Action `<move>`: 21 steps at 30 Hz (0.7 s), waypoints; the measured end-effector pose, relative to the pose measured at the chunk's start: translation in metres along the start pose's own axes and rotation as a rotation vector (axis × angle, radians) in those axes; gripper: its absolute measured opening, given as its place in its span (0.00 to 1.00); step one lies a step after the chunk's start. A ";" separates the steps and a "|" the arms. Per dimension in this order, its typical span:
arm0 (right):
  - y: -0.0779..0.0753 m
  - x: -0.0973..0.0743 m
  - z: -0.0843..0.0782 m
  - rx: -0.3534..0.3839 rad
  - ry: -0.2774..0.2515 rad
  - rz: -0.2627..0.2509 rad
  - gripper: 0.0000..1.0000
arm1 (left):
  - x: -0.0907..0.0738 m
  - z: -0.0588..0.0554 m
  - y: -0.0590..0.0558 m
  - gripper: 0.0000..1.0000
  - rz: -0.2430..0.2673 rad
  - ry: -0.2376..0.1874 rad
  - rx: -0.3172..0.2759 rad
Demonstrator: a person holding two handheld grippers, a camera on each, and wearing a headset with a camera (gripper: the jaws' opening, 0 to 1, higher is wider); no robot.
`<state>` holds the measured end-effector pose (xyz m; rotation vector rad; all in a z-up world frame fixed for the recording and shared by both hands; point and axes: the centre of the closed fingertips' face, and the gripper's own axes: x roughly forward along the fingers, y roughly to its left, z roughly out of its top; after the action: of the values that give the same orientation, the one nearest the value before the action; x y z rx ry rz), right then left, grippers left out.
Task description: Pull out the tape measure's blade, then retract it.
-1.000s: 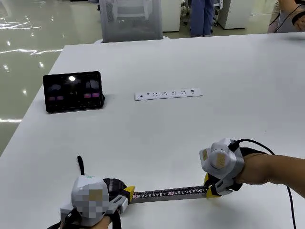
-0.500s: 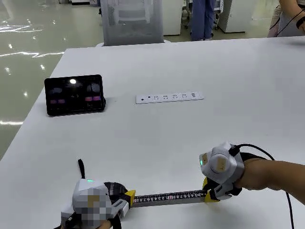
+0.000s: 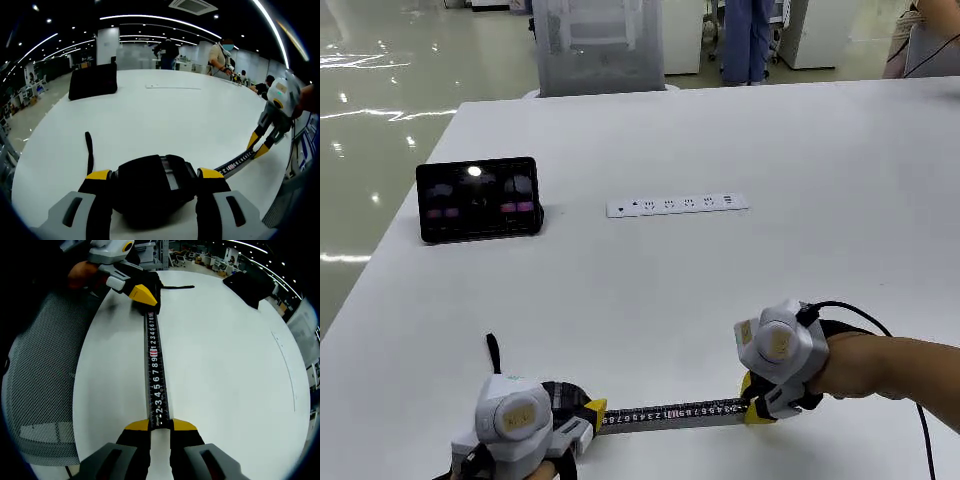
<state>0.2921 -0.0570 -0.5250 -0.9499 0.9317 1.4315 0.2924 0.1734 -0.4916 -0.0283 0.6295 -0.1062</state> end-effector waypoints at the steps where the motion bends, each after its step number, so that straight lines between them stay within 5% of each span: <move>1: 0.000 0.000 0.001 0.003 -0.002 0.001 0.10 | 0.000 0.000 0.000 0.63 0.000 0.000 0.000; 21: -0.001 0.003 0.010 0.001 -0.001 0.011 0.10 | 0.001 0.001 0.000 0.63 0.000 0.000 0.002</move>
<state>0.2923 -0.0468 -0.5246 -0.9452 0.9381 1.4403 0.2932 0.1732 -0.4915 -0.0267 0.6295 -0.1071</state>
